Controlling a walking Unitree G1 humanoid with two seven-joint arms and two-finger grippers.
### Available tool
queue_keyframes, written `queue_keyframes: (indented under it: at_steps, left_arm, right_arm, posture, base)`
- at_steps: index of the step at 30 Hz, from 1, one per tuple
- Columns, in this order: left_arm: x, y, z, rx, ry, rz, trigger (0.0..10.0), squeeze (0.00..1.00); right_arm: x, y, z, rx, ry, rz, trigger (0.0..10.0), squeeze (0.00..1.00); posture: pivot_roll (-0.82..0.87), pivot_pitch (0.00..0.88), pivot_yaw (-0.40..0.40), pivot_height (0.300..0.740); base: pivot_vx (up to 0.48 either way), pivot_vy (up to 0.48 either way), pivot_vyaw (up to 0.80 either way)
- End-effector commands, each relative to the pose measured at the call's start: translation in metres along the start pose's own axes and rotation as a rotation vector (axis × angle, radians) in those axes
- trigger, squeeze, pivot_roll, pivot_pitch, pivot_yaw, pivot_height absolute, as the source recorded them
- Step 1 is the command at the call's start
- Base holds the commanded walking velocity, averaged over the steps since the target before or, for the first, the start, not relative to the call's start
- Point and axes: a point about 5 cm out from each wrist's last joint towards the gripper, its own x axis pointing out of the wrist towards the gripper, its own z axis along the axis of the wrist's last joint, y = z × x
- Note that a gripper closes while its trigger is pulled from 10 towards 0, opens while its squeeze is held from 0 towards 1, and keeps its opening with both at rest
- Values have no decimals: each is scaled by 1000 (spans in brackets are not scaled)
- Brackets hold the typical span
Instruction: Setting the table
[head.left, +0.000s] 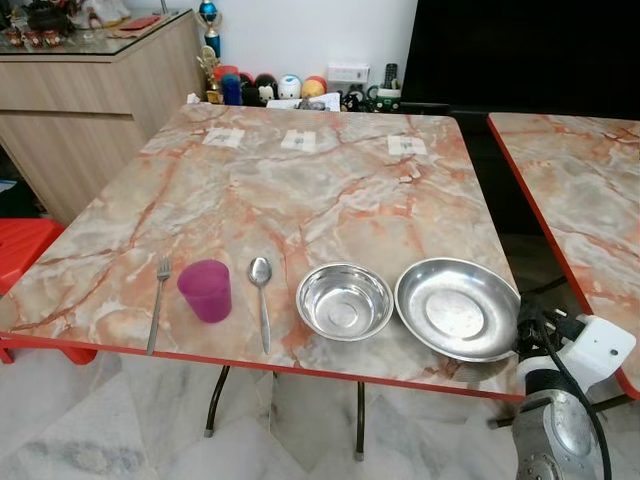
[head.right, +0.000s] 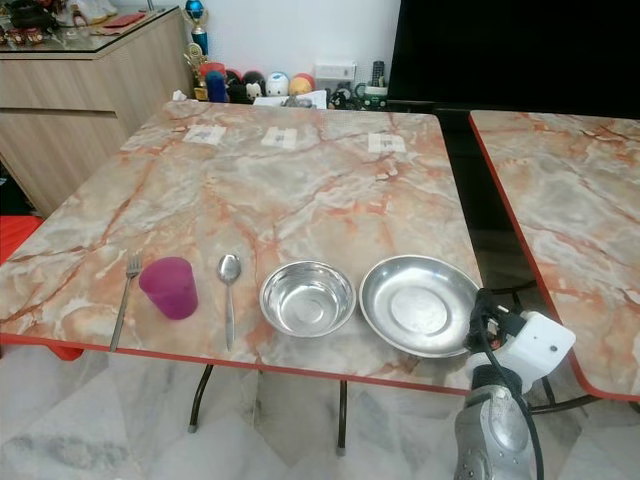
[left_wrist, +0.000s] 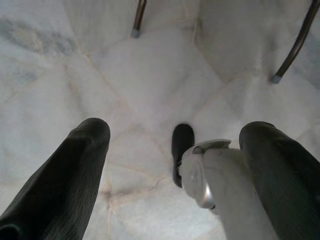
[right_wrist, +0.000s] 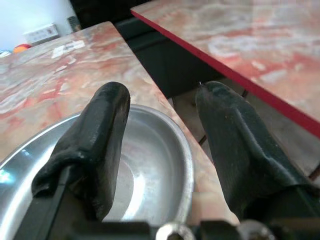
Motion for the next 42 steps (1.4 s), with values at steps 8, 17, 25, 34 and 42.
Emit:
queue_keyframes:
  at_steps: [8,17,25,34,42]
  left_arm:
    - [-3,-9,-11,20,24,-14,10000,0]
    - [-3,-13,-17,20,59,-12,10000,0]
    - [-3,-13,-17,24,59,-11,10000,0]
    - [-6,-3,-19,26,51,0,10000,0]
    - [-6,-1,-16,32,49,-4,10000,0]
  right_arm:
    - [-1,-8,10,26,-2,-67,10000,0]
    - [1,-15,-12,110,165,-99,10000,0]
    - [8,-8,-21,161,228,-60,10000,0]
    - [9,-10,-24,189,253,-77,10000,0]
    - [8,-11,-30,180,291,-73,10000,0]
  posture:
    - [-19,103,-10,740]
    - [-21,105,-12,740]
    - [-13,109,-11,740]
    - [-10,112,-10,740]
    - [-13,112,-10,740]
  base:
    - [0,0,0]
    - [0,0,0]
    - [0,0,0]
    - [0,0,0]
    - [0,0,0]
